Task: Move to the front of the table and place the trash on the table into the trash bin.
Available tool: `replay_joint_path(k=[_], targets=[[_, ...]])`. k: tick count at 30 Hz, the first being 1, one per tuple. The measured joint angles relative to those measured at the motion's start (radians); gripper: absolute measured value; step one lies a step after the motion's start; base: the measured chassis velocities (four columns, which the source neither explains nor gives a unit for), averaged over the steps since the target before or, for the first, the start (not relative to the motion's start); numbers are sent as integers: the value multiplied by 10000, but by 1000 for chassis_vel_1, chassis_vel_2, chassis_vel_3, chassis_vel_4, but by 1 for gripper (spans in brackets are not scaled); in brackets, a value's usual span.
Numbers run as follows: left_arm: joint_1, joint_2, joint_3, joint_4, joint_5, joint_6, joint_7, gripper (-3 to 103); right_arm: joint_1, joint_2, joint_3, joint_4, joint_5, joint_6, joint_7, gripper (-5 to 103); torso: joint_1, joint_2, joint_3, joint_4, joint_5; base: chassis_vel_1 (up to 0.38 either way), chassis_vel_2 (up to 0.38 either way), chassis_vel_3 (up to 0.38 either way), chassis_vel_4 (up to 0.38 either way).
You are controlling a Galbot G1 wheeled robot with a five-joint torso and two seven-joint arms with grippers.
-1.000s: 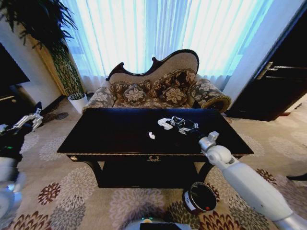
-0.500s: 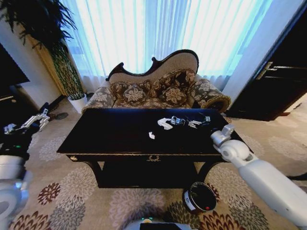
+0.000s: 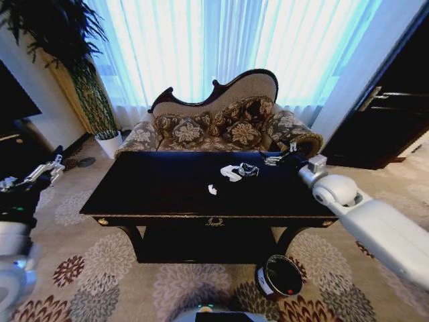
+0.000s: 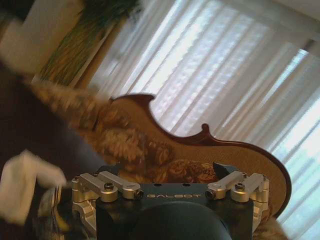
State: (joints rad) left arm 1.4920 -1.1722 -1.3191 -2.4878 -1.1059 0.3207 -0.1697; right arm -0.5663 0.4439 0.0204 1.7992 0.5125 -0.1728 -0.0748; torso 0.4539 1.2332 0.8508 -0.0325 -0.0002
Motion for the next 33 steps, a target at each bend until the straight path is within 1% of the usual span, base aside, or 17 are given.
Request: replay_joint_path(k=[2, 3, 4, 6, 7, 8, 10, 12, 13, 14, 15, 17, 20, 22, 29, 33], targets=[[-5, 19, -2, -1, -8, 1, 1, 100, 430, -267, -482, 36, -218, -311, -337, 100, 0, 0, 1, 0, 3, 0, 0, 0, 0], [-5, 19, -2, -1, -8, 1, 1, 100, 430, -267, -482, 36, -218, -311, -337, 100, 0, 0, 1, 0, 3, 0, 0, 0, 0], [-4, 21, -3, 15, -8, 1, 2, 100, 603, -374, -639, 93, -204, -484, -452, 100, 1, -1, 1, 0, 4, 0, 0, 0, 0], [-7, 23, -14, 118, -3, 1, 2, 100, 999, -681, -913, 346, -123, -1046, -698, 100, 1, 0, 1, 2, -1, 0, 0, 0, 0], [-15, 22, -18, 151, -1, 1, 2, 100, 1062, -815, -921, 501, -126, -1239, -778, 100, 0, 0, 1, 1, 0, 0, 0, 0, 0], [-15, 22, -18, 151, -1, 1, 2, 100, 1062, -815, -921, 501, -126, -1239, -778, 100, 0, 0, 1, 1, 0, 0, 0, 0, 0], [-36, -1, -6, 181, 3, 1, 5, 100, 923, -1066, -671, 948, -279, -1613, -881, 100, 0, 0, 0, 0, -3, 0, 0, 0, 0], [-52, -57, 43, 180, 19, 0, 9, 100, 573, -1210, -359, 1474, -381, -1970, -792, 100, 0, 0, 0, -1, -2, 0, 0, 0, 0], [-52, -57, 43, 180, 19, 0, 9, 100, 573, -1210, -359, 1474, -381, -1970, -792, 100, 0, 0, 0, -1, -2, 0, 0, 0, 0], [-52, -76, 58, 174, 26, 1, 9, 100, 385, -1249, -262, 1692, -389, -2104, -657, 100, 0, 0, 0, -1, -2, 0, 0, 0, 0], [-52, -91, 80, 152, 31, 0, 11, 100, 84, -1295, -144, 2053, -394, -2258, -343, 100, 0, 1, 0, -1, 2, 0, 0, 0, 0], [-49, -90, 84, 135, 33, 1, 14, 100, -274, -1322, -57, 2466, -444, -2374, 69, 100, 0, 0, 0, -1, -1, 0, 0, 0, 0], [-40, -72, 75, 125, 33, 0, 15, 100, -510, -1320, -52, 2668, -590, -2412, 278, 100, 0, 0, 0, 0, 0, 0, 0, 0, 0], [-16, -38, 25, 113, 7, -3, 20, 100, -734, -1233, -167, 2822, -834, -2477, 549, 100, 0, 0, 0, 0, -1, 0, 0, 0, 0], [22, 58, -121, 110, -112, -12, 30, 100, -1027, -1103, -416, 2934, -1115, -2652, 806, 100, 0, 0, 0, 0, 0, 0, 0, 0, 0], [-30, 129, -143, 109, -172, -12, 32, 100, -1016, -1139, -735, 2960, -1147, -2335, 928, 100, 0, 0, 0, -1, 0, 0, 0, 0, 0]])
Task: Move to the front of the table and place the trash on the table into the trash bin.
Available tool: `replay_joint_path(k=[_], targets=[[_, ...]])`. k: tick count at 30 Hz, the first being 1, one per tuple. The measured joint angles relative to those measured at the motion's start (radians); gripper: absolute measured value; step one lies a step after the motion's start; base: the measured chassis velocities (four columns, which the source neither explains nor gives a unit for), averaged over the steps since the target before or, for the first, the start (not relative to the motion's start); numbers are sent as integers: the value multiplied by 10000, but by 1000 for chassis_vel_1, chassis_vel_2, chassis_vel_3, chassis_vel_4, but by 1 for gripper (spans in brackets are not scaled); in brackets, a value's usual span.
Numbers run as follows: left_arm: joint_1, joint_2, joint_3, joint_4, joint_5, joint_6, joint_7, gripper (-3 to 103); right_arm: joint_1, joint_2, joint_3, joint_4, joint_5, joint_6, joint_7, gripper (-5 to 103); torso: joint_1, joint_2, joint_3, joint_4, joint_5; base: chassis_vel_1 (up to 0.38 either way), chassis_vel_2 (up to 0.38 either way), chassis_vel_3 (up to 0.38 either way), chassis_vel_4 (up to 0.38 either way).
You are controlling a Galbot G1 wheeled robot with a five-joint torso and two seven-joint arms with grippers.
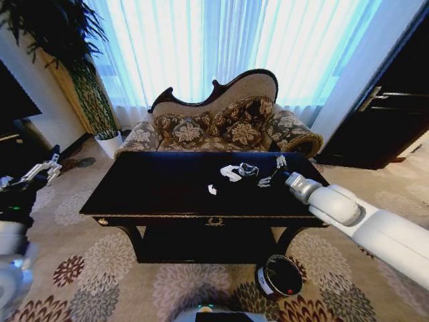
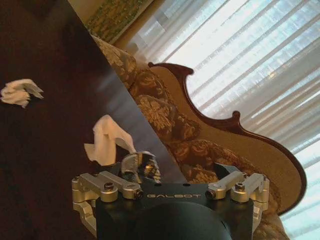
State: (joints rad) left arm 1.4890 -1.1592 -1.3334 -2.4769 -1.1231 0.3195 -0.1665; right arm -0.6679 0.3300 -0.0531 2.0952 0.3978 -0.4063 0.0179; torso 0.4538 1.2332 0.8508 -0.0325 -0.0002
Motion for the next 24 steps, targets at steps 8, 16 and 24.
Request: replay_joint_path(k=[8, 16, 24], targets=[[-95, -47, 244, -64, 47, 34, -1, 100, 1332, 211, -1862, -3, -201, -203, 714, 100, 0, 0, 0, 0, -3, 0, 0, 0, 0], [-181, -60, 367, 13, 97, 68, -10, 100, 3839, 1121, -4701, -612, -501, -931, 918, 100, 1, -1, 2, -1, 2, 0, 0, 0, 0], [-253, 13, 366, 313, 118, 66, -12, 100, 5860, 2260, -6472, -1793, -1030, -1099, 727, 100, 2, -2, 2, 3, -2, 0, 0, 0, 0]])
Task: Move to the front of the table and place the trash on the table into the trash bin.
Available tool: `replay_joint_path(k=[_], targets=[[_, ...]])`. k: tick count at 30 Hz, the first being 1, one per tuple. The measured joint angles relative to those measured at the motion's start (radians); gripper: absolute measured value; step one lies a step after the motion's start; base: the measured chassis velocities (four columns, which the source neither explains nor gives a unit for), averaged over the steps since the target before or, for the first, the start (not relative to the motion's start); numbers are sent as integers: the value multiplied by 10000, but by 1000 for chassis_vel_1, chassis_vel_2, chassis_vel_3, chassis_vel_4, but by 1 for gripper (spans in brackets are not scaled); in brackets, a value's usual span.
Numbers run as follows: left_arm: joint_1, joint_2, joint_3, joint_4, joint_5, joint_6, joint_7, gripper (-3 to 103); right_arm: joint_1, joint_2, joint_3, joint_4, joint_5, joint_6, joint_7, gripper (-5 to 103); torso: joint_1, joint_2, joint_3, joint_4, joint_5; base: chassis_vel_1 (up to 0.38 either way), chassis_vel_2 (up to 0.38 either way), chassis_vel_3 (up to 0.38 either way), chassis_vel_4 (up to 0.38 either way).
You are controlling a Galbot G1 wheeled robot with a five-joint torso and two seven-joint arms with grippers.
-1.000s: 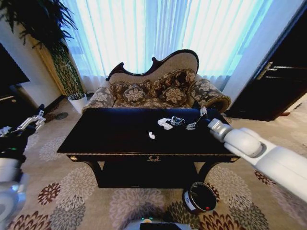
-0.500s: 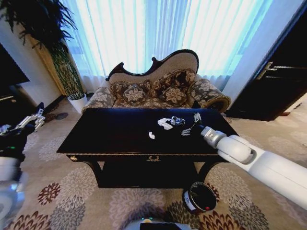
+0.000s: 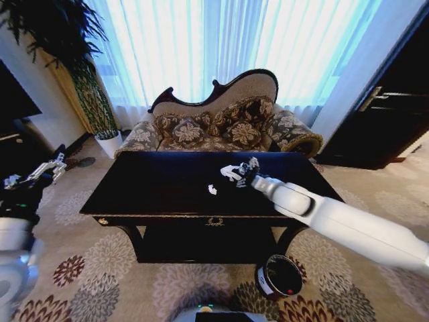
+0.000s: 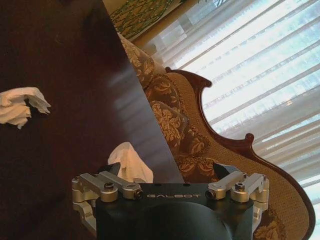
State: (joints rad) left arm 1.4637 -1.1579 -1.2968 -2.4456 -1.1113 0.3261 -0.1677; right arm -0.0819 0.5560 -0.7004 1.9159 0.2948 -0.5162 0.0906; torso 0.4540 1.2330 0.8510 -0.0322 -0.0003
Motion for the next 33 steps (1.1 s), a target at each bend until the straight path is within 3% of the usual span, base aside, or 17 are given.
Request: replay_joint_path(k=[16, 21, 33], targets=[[-166, 51, 292, 205, 197, -13, 9, 100, -318, 232, 80, -672, -445, 210, -279, 102, -1, 1, -1, -4, 2, 0, 0, 0, 0], [-165, 101, 262, 235, 204, -16, 10, 100, -318, 308, 134, -775, -474, 269, -314, 99, 0, 1, -1, -2, 2, 0, 0, 0, 0], [-207, 90, 401, 275, 360, -23, 20, 100, -607, -271, 771, -728, -463, 510, -738, 100, -1, 2, -1, -3, 1, 0, 0, 0, 0]])
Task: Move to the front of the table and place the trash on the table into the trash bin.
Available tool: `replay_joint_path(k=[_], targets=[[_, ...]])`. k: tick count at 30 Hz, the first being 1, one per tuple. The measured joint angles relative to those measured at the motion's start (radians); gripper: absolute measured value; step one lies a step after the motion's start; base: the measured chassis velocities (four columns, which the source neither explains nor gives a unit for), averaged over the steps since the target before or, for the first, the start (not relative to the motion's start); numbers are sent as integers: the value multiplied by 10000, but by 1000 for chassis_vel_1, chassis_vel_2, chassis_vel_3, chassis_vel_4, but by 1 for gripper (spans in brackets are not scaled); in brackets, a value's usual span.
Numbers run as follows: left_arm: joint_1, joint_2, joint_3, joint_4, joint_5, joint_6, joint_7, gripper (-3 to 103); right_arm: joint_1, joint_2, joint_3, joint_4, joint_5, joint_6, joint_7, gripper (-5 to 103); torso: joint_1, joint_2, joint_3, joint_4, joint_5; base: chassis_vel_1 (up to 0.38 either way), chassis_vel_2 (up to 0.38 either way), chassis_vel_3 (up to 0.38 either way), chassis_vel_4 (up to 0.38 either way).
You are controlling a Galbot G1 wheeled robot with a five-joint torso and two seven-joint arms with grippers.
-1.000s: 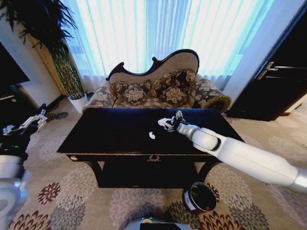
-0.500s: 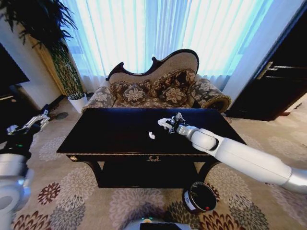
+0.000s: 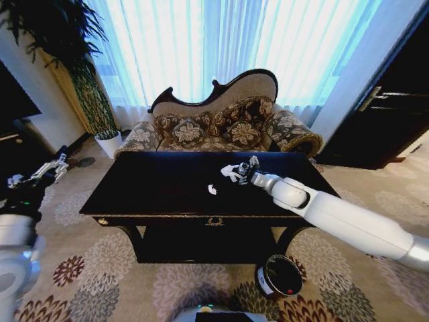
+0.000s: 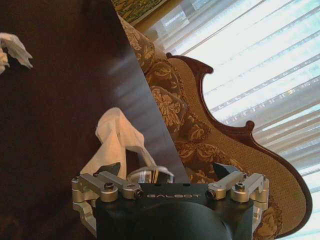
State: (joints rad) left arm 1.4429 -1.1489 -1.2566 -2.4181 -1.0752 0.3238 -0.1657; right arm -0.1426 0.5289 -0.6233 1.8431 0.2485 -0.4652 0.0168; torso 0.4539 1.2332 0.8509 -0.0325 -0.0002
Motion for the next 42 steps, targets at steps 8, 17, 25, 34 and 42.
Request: replay_joint_path(k=[8, 17, 25, 34, 42], targets=[[-96, -38, 171, 36, 141, -3, 9, 100, -552, -171, 409, 97, -204, 23, -145, 100, 0, 0, 0, -1, 1, 0, 0, 0, 0], [-46, -31, 62, 24, 142, -7, 16, 100, -505, 140, 271, -350, -833, 157, -341, 100, -1, 0, 0, 0, 0, 0, 0, 0, 0], [-30, -25, -13, 46, 105, -16, 21, 100, -163, 264, 19, -648, -1036, 233, -642, 84, 0, 0, 0, 0, -1, 0, 0, 0, 0], [-62, -45, 78, 60, 122, -16, 25, 100, -274, 157, 86, -754, -1116, 234, -833, 57, 0, 0, 0, 0, 0, 0, 0, 0, 0], [-98, -34, 146, 64, 161, -17, 25, 100, -488, 97, 309, -876, -1199, 357, -956, 24, 0, 0, 0, 0, 0, 0, 0, 0, 0]])
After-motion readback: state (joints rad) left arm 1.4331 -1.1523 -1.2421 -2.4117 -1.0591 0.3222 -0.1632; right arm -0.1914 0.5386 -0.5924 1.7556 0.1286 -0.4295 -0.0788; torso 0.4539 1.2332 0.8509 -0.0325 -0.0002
